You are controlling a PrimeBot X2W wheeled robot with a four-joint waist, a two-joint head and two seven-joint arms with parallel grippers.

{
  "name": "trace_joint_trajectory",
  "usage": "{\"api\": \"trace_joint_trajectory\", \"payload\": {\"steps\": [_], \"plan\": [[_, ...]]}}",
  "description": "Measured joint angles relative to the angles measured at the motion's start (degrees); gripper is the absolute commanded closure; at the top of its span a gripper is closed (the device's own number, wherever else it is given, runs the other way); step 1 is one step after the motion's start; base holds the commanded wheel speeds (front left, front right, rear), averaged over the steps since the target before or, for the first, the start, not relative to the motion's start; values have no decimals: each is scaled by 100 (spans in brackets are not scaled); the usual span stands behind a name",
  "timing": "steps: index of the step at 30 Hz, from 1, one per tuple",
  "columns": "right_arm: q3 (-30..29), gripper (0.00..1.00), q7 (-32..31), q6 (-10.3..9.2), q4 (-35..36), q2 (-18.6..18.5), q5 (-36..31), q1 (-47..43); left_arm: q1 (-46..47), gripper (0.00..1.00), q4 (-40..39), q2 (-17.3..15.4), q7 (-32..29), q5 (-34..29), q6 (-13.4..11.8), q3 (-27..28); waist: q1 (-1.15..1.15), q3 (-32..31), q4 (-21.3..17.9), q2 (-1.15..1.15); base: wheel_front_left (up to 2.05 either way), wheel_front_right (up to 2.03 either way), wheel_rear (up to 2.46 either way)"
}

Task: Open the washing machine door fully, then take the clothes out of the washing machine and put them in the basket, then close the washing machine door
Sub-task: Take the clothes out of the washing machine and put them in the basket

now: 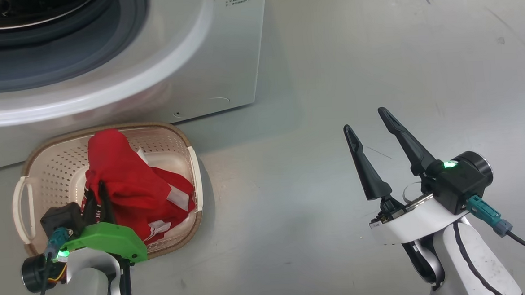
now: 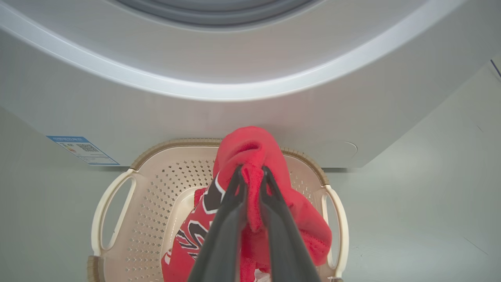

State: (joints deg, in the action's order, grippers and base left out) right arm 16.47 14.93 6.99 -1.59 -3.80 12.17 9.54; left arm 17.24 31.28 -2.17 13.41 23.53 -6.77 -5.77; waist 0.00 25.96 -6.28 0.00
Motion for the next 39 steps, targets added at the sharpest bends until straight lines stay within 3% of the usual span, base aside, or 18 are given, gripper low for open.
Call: {"api": "trace_joint_trajectory", "payload": {"steps": [9,24,26,29,31,39], "plan": [[14,0,0,0,123,1,100,213,531,100,925,3,-374,-20,0,-21,0,480,-192,0,0,0,0],[57,0,0,0,127,8,162,527,1218,100,1855,-3,-469,-15,0,22,0,1056,-447,0,0,0,0],[57,0,0,0,120,9,170,531,1294,84,1928,-5,-424,-18,0,20,0,1075,-466,0,0,0,0],[57,0,0,0,107,9,182,532,1399,51,2043,-10,-367,-44,0,14,1,1082,-479,0,0,0,0],[57,0,0,0,90,9,191,536,1448,0,2132,-9,-318,-44,0,14,0,1080,-482,0,0,0,0],[70,0,0,0,-54,11,193,558,1500,0,2481,-15,-114,-93,1,-2,0,953,-477,0,0,0,0]]}}
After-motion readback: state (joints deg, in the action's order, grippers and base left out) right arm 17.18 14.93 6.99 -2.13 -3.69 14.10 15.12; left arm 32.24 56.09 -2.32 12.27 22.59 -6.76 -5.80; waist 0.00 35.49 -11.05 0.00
